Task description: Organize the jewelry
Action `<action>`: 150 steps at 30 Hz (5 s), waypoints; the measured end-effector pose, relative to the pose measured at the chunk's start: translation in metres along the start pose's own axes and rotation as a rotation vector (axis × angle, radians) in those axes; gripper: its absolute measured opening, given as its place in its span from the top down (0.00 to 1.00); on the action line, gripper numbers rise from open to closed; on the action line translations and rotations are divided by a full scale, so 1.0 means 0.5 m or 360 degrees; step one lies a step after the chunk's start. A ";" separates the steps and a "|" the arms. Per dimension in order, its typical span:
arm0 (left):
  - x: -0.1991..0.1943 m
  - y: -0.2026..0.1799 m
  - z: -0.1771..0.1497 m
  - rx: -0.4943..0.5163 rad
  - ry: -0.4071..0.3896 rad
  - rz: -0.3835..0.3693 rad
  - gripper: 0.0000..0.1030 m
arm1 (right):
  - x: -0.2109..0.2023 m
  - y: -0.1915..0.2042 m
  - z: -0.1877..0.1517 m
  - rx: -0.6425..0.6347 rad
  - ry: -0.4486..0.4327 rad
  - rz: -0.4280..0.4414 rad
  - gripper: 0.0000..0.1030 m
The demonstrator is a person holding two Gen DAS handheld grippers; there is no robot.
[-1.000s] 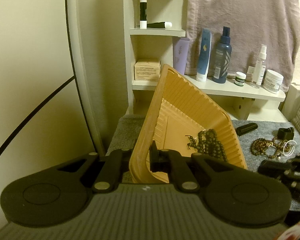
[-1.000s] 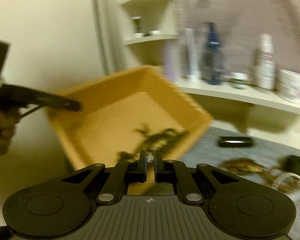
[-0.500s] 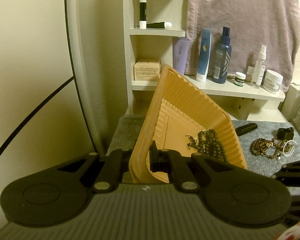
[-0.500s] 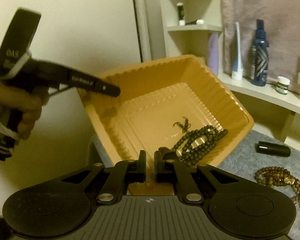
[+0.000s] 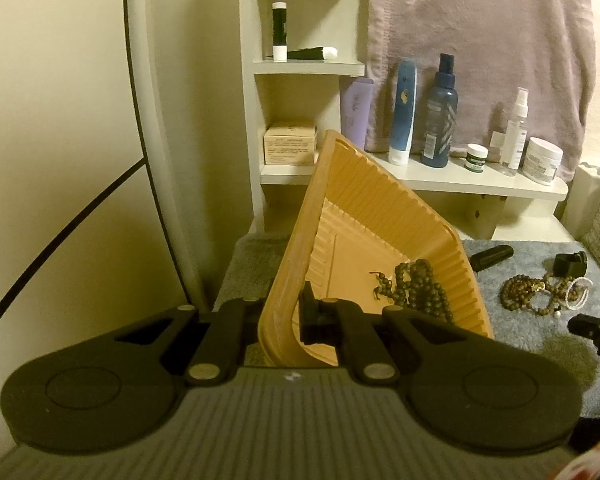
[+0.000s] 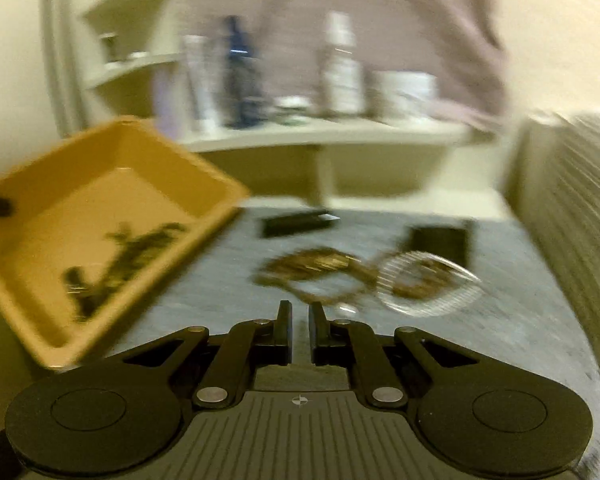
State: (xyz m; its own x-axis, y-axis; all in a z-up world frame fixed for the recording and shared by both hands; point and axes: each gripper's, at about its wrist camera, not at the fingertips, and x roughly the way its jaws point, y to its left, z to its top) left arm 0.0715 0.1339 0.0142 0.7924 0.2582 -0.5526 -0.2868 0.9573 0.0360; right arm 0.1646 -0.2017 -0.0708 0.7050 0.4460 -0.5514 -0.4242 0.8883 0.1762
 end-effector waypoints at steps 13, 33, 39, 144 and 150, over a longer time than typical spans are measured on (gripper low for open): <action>0.000 0.000 0.001 0.0008 0.0001 -0.0001 0.94 | 0.027 -0.013 -0.014 -0.0040 0.0006 -0.0112 0.63; 0.003 0.002 0.000 0.0016 0.0003 0.0000 0.94 | 0.064 -0.015 -0.008 -0.0095 -0.0005 -0.0109 0.62; 0.003 0.002 0.000 0.0015 0.0003 0.0001 0.94 | 0.074 -0.014 -0.006 -0.0097 -0.0007 -0.0096 0.62; 0.000 0.006 0.000 -0.0005 -0.0033 -0.0050 0.93 | 0.084 -0.047 0.000 -0.1235 0.0087 -0.0417 0.90; 0.000 0.006 0.000 -0.0007 -0.0033 -0.0050 0.93 | 0.061 -0.041 0.001 -0.1244 -0.0002 -0.0447 0.97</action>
State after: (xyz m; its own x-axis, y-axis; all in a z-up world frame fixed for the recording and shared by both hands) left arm 0.0706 0.1367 0.0144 0.8122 0.2305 -0.5359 -0.2636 0.9645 0.0153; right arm 0.1952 -0.2060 -0.0908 0.8440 0.2192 -0.4895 -0.5045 0.6343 -0.5858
